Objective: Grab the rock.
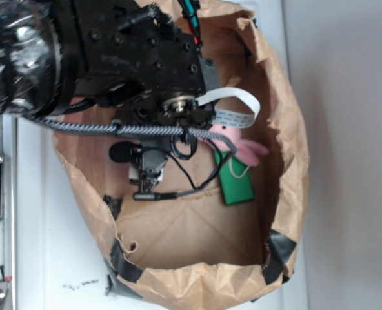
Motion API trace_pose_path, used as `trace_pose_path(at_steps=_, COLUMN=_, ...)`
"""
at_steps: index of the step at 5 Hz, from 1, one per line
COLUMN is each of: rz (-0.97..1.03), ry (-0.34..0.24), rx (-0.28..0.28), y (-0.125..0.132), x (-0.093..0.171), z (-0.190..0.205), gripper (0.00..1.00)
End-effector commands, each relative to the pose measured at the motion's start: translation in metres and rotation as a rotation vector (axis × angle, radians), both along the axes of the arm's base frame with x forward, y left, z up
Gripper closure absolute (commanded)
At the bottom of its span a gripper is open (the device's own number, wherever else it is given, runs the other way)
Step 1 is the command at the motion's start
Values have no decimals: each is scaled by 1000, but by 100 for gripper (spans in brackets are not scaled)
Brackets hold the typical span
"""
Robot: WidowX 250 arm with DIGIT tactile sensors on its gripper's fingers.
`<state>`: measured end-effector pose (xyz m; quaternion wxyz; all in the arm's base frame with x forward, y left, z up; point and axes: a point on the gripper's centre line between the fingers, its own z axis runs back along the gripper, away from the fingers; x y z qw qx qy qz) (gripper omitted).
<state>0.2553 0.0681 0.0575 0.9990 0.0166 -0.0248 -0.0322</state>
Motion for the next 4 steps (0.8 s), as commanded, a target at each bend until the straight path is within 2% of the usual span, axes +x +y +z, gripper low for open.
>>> trace_pose_path(at_steps=1, rz=30, ry=-33, rx=18, y=13, x=12, z=8, gripper=0)
trace_pose_path(at_steps=3, rz=31, ry=-29, rx=40, y=21, x=11, z=6, gripper=0)
trace_pose_path(at_steps=4, rz=20, ry=-5, rx=47, y=26, x=8, z=-5, gripper=0)
